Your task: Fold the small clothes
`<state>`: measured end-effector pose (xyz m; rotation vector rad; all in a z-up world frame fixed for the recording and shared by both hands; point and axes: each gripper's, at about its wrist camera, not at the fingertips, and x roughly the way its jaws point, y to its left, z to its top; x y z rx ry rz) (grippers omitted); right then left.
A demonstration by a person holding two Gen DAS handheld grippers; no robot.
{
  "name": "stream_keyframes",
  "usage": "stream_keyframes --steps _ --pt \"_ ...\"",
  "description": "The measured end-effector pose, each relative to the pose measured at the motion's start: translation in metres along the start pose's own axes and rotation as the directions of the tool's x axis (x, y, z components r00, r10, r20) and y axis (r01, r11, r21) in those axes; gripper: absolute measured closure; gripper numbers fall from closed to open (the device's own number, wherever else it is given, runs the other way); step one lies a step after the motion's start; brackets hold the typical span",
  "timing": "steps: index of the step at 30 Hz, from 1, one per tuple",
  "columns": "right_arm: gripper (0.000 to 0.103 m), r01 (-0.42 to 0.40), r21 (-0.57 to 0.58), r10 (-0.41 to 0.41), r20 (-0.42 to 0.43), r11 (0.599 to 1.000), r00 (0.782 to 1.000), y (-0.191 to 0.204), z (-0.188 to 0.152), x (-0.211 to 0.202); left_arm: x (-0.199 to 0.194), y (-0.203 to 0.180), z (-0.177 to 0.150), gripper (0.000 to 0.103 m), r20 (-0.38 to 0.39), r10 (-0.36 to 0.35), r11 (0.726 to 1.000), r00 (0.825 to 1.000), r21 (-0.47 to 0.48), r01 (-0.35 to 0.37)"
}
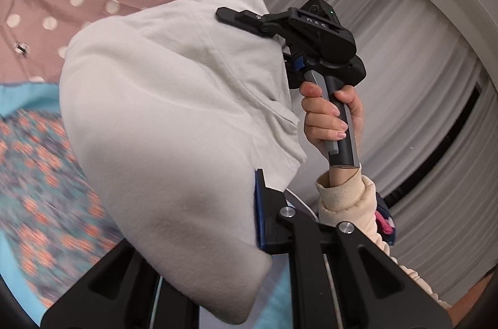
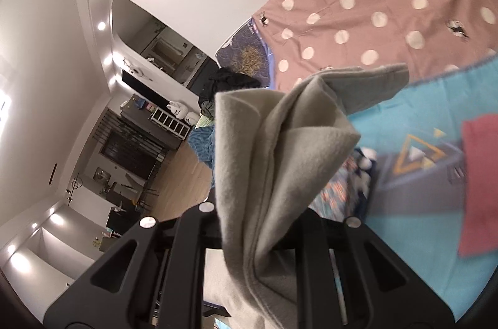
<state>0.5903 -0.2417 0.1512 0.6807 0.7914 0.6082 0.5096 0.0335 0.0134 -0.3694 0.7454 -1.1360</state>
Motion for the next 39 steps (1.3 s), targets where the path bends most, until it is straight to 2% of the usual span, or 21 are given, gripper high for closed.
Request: stream_keyframes --steps 3,6,11,14,17,21,23,25,27,29,31,33,35,37,39 --pt "0.088 -0.032 -0.006 0.031 -0.042 0.999 0.999 0.001 0.024 0.049 -0.020 0.024 0.007 0.092 0.033 0.034 0.999 0.999 -0.022 -0.034" --pt "0.087 -0.077 0.018 0.079 -0.091 0.997 0.993 -0.010 0.029 0.101 -0.040 0.058 -0.003 0.092 0.065 0.056 0.995 0.996 -0.088 -0.050" --pt "0.086 -0.090 0.070 0.104 -0.219 0.993 0.970 -0.051 0.004 0.179 -0.052 0.106 -0.052 0.092 0.069 0.042 0.976 0.997 -0.217 -0.026" --pt "0.086 -0.084 0.192 0.137 -0.283 0.978 0.949 -0.095 -0.025 0.212 -0.046 0.139 -0.085 0.092 0.043 0.019 0.944 0.999 -0.331 -0.003" --pt "0.085 -0.088 0.323 0.187 -0.291 0.942 0.938 -0.130 -0.045 0.215 -0.039 0.157 -0.111 0.092 0.037 -0.025 0.913 0.999 -0.406 0.038" --pt "0.075 -0.071 0.382 0.187 -0.276 0.921 0.943 -0.148 -0.055 0.195 -0.039 0.154 -0.120 0.092 0.056 -0.050 0.911 0.997 -0.406 0.068" --pt "0.069 -0.080 0.377 0.193 -0.274 0.923 0.942 -0.145 -0.057 0.183 -0.037 0.159 -0.109 0.091 0.076 -0.051 0.911 0.996 -0.404 0.077" --pt "0.067 -0.092 0.344 0.194 -0.274 0.934 0.942 -0.136 -0.058 0.172 -0.044 0.159 -0.108 0.091 0.103 -0.058 0.910 0.993 -0.403 0.095" --pt "0.060 -0.086 0.289 0.171 -0.285 0.953 0.943 -0.122 -0.062 0.165 -0.052 0.163 -0.105 0.091 0.150 -0.086 0.899 0.985 -0.415 0.141" --pt "0.054 -0.079 0.259 0.160 -0.309 0.963 0.938 -0.109 -0.072 0.161 -0.068 0.160 -0.109 0.091 0.187 -0.089 0.901 0.978 -0.404 0.159" --pt "0.052 -0.085 0.223 0.157 -0.330 0.971 0.931 -0.094 -0.081 0.156 -0.080 0.155 -0.111 0.091 0.207 -0.087 0.905 0.975 -0.392 0.163" --pt "0.046 -0.054 0.152 0.103 -0.338 0.987 0.935 -0.079 -0.090 0.150 -0.083 0.155 -0.117 0.091 0.194 -0.093 0.899 0.977 -0.406 0.166" --pt "0.045 -0.008 0.080 0.034 -0.338 0.997 0.941 -0.075 -0.096 0.145 -0.080 0.156 -0.125 0.088 0.156 -0.092 0.891 0.983 -0.428 0.151" --pt "0.044 0.036 0.065 -0.013 -0.335 0.997 0.942 -0.080 -0.102 0.138 -0.077 0.157 -0.137 0.086 0.115 -0.089 0.881 0.989 -0.454 0.132" --pt "0.044 0.142 0.039 -0.124 -0.299 0.989 0.946 -0.084 -0.103 0.125 -0.075 0.152 -0.145 0.085 0.058 -0.057 0.884 0.997 -0.461 0.077"
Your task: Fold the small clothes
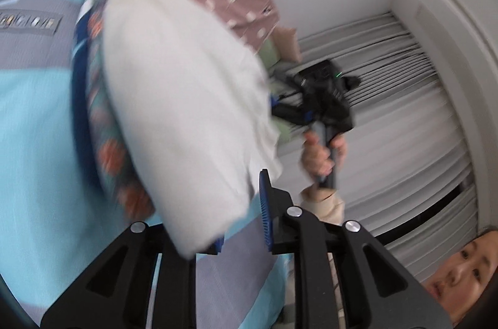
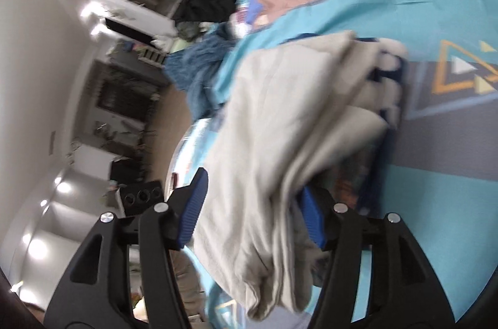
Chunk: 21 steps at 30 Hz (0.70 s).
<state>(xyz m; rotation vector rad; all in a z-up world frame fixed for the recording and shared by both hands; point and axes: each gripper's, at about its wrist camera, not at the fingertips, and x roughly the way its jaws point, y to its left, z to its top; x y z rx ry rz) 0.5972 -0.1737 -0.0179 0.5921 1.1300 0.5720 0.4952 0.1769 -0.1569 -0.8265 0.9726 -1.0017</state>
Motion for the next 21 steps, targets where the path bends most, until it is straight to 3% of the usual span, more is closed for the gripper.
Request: stream_keyframes --steps 2,4,6,7,8,9,11,13,14,16,17,19,21 --pt "0.044 0.119 -0.059 -0.114 0.080 0.991 0.990 0.006 -0.003 -0.013 -0.012 -0.011 -0.007 0.085 0.008 0.053 0.998 0.999 0.043 -0.053" --pt "0.044 0.253 -0.167 -0.217 0.206 0.953 0.954 0.029 -0.014 -0.029 -0.042 -0.039 -0.018 0.084 0.072 0.120 0.980 0.990 0.152 -0.130" --pt "0.041 0.314 -0.270 -0.231 0.298 0.910 0.926 0.054 -0.026 -0.033 -0.062 -0.062 -0.009 0.073 0.157 0.127 0.965 0.979 0.209 -0.159" --pt "0.039 0.334 -0.364 -0.212 0.336 0.869 0.918 0.075 -0.037 -0.027 -0.079 -0.080 -0.004 0.067 0.230 0.120 0.954 0.966 0.244 -0.177" --pt "0.035 0.341 -0.431 -0.195 0.349 0.835 0.917 0.085 -0.044 -0.021 -0.089 -0.092 0.000 0.053 0.284 0.104 0.943 0.953 0.276 -0.185" --pt "0.033 0.345 -0.530 -0.166 0.356 0.774 0.920 0.100 -0.056 -0.009 -0.095 -0.106 0.006 0.048 0.331 0.074 0.930 0.941 0.317 -0.184" --pt "0.033 0.386 -0.623 -0.188 0.361 0.681 0.914 0.117 -0.077 0.020 -0.085 -0.117 0.024 0.048 0.328 0.028 0.929 0.944 0.339 -0.145" --pt "0.033 0.423 -0.646 -0.238 0.357 0.635 0.903 0.118 -0.082 0.045 -0.053 -0.112 0.044 0.047 0.278 0.024 0.941 0.960 0.319 -0.116" --pt "0.033 0.460 -0.645 -0.284 0.364 0.611 0.887 0.112 -0.082 0.060 -0.033 -0.106 0.053 0.047 0.249 0.044 0.946 0.967 0.300 -0.120" --pt "0.033 0.485 -0.619 -0.330 0.355 0.618 0.874 0.094 -0.079 0.074 0.005 -0.082 0.066 0.047 0.180 0.079 0.963 0.980 0.241 -0.122" --pt "0.032 0.470 -0.597 -0.326 0.340 0.650 0.882 0.083 -0.075 0.077 0.025 -0.063 0.070 0.047 0.137 0.090 0.973 0.986 0.200 -0.117" --pt "0.030 0.394 -0.519 -0.270 0.301 0.759 0.915 0.053 -0.069 0.075 0.047 -0.037 0.072 0.048 0.096 0.107 0.983 0.990 0.138 -0.120" --pt "0.030 0.362 -0.504 -0.248 0.281 0.784 0.927 0.038 -0.072 0.079 0.055 -0.020 0.069 0.055 0.094 0.088 0.989 0.992 0.112 -0.098"
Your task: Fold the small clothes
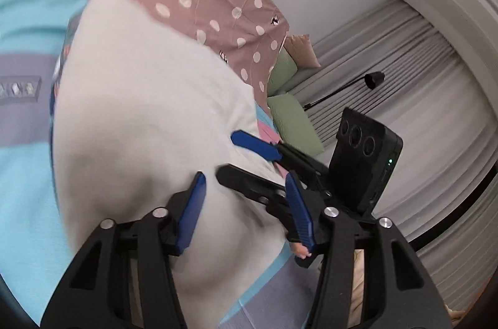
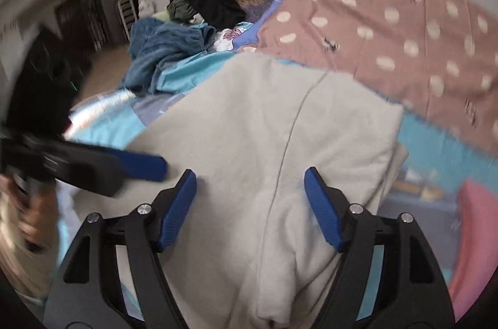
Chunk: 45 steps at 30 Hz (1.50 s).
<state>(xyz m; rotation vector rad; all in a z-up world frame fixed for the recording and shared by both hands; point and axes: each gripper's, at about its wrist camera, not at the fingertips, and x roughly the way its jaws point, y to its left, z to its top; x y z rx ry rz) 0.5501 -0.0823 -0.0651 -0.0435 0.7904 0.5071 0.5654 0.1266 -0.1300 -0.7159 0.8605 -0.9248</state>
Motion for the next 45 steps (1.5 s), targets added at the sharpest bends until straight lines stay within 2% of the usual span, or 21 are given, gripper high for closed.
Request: stream_keyframes --steps 2,4,6,8,9,11,13,15,17,22,25,27,29,31,32,33,34,35,39,41,45 --pt "0.030 0.010 -0.038 -0.009 0.035 0.999 0.999 0.002 -0.012 -0.003 0.001 -0.002 -0.006 0.060 0.007 0.022 0.999 1.000 0.040 -0.022" --pt "0.029 0.019 -0.057 -0.016 0.053 0.998 0.998 0.004 -0.017 -0.003 0.003 -0.008 -0.008 0.060 0.000 0.066 0.995 0.998 0.080 -0.066" --pt "0.029 0.035 -0.074 -0.032 0.037 0.997 0.999 0.009 -0.013 -0.006 0.004 -0.010 -0.005 0.060 0.000 0.087 0.993 0.996 0.084 -0.086" --pt "0.029 0.025 -0.063 -0.024 0.016 0.998 1.000 0.011 0.001 -0.011 0.001 -0.008 -0.002 0.057 0.006 0.077 0.995 0.997 0.062 -0.078" --pt "0.029 0.014 -0.061 -0.013 0.010 0.998 1.000 0.011 0.006 -0.012 -0.004 -0.004 0.000 0.051 0.022 0.041 0.999 0.999 0.030 -0.042" --pt "0.027 0.053 -0.066 -0.050 0.045 0.996 0.998 0.008 0.018 -0.022 -0.002 0.002 0.001 0.052 0.023 0.024 1.000 0.999 -0.010 -0.023" --pt "0.023 0.058 -0.069 -0.054 0.049 0.996 0.997 0.000 0.024 -0.026 -0.003 0.004 -0.001 0.052 0.027 0.013 1.000 1.000 -0.020 -0.012" --pt "0.023 0.090 -0.012 -0.089 0.081 0.996 0.993 -0.017 0.028 -0.028 -0.003 0.003 -0.005 0.052 0.030 0.022 1.000 0.999 -0.009 -0.022" --pt "0.023 0.055 0.021 -0.056 0.061 0.998 0.997 -0.028 0.028 -0.019 -0.001 0.000 -0.007 0.052 0.034 0.038 0.999 0.999 0.006 -0.038" --pt "0.021 0.076 -0.010 -0.076 0.054 0.997 0.996 -0.035 0.006 0.016 0.005 -0.007 -0.009 0.052 0.032 0.086 0.995 0.996 0.048 -0.087" --pt "0.021 0.026 0.055 -0.030 0.070 0.998 0.997 -0.047 0.000 0.017 0.010 -0.012 -0.011 0.052 0.034 0.131 0.987 0.991 0.085 -0.133" --pt "0.021 0.037 0.051 -0.039 0.053 0.998 0.998 -0.046 0.005 0.014 0.012 -0.018 -0.010 0.052 0.033 0.168 0.981 0.985 0.091 -0.171" --pt "0.021 0.073 0.054 -0.075 0.036 0.996 0.997 -0.041 0.011 0.005 0.008 -0.027 -0.010 0.044 0.046 0.218 0.973 0.975 0.069 -0.221" --pt "0.021 0.124 0.055 -0.126 0.027 0.991 0.992 -0.036 0.017 -0.008 0.002 -0.044 -0.012 0.032 0.068 0.283 0.954 0.957 0.086 -0.288" --pt "0.021 0.149 0.055 -0.151 0.030 0.987 0.988 -0.033 0.019 -0.016 0.001 -0.052 -0.013 0.029 0.085 0.324 0.936 0.942 0.118 -0.332" --pt "0.021 0.170 0.061 -0.172 0.039 0.984 0.984 -0.030 0.020 -0.025 -0.002 -0.060 -0.014 0.025 0.106 0.363 0.914 0.926 0.154 -0.376" --pt "0.020 0.183 0.070 -0.187 0.051 0.981 0.981 -0.027 0.021 -0.036 -0.008 -0.072 -0.017 0.023 0.143 0.414 0.878 0.899 0.199 -0.436" --pt "0.019 0.186 0.076 -0.191 0.060 0.980 0.980 -0.024 0.021 -0.044 -0.012 -0.079 -0.018 0.021 0.166 0.443 0.855 0.881 0.218 -0.471" --pt "0.017 0.249 0.044 -0.252 0.086 0.967 0.964 0.002 0.020 -0.077 -0.027 -0.102 -0.024 0.016 0.200 0.493 0.812 0.847 0.245 -0.530" --pt "0.016 0.284 0.036 -0.286 0.088 0.958 0.954 0.017 0.017 -0.091 -0.032 -0.114 -0.028 0.015 0.247 0.547 0.761 0.799 0.250 -0.599" --pt "0.014 0.339 0.146 -0.352 0.083 0.930 0.932 0.030 0.007 -0.118 -0.039 -0.126 -0.045 0.014 0.294 0.671 0.653 0.681 0.200 -0.730"
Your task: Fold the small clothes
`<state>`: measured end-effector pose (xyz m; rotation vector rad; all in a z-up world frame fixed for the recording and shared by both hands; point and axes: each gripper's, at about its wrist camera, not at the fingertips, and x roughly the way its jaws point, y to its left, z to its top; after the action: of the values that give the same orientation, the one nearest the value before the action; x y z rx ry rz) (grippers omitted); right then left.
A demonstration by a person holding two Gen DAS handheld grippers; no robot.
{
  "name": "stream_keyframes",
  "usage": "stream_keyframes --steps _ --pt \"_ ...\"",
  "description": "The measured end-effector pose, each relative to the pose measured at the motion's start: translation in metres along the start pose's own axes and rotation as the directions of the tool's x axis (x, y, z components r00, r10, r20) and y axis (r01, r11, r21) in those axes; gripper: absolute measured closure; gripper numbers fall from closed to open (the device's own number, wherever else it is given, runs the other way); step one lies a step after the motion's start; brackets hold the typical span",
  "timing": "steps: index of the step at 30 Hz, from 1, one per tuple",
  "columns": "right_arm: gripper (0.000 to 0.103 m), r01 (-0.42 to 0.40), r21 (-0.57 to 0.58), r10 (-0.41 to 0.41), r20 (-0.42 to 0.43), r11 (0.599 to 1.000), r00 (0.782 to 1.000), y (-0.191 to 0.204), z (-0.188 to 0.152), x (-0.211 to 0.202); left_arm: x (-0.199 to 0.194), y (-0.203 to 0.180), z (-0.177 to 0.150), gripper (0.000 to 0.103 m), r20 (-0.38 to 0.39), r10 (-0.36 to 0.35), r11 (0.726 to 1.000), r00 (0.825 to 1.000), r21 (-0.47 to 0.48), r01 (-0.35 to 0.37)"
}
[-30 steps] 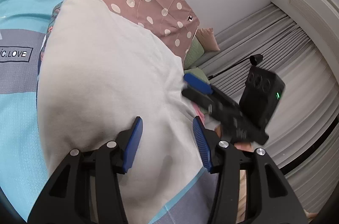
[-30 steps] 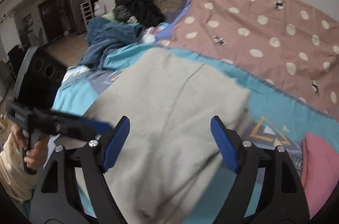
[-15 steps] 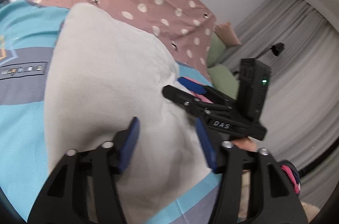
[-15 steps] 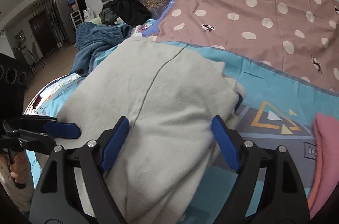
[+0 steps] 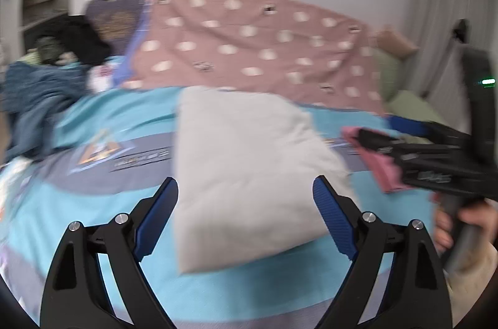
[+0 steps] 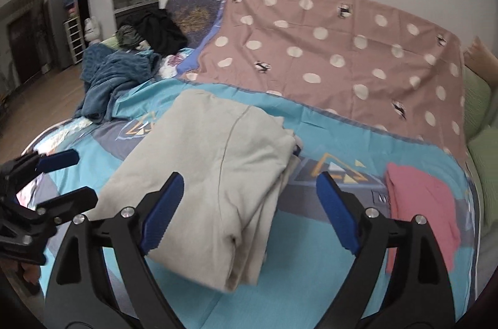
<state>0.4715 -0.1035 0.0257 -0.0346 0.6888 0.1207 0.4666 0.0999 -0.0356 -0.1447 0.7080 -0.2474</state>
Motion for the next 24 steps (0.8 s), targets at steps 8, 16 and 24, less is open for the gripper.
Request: stream_keyframes --steps 8,16,24 --pt "0.010 0.044 0.113 -0.047 0.025 0.993 0.999 0.000 -0.030 -0.053 -0.041 -0.010 -0.021 0.014 -0.006 0.144 0.990 0.990 -0.002 -0.144" --pt "0.005 0.105 0.096 -0.111 0.059 0.990 0.992 0.014 -0.066 -0.101 -0.092 -0.033 -0.052 0.007 0.088 0.152 0.988 0.984 0.021 -0.154" --pt "0.002 0.161 0.117 -0.171 0.087 0.980 0.981 0.016 -0.105 -0.152 -0.134 -0.067 -0.079 0.003 0.134 0.166 0.981 0.977 0.082 -0.178"
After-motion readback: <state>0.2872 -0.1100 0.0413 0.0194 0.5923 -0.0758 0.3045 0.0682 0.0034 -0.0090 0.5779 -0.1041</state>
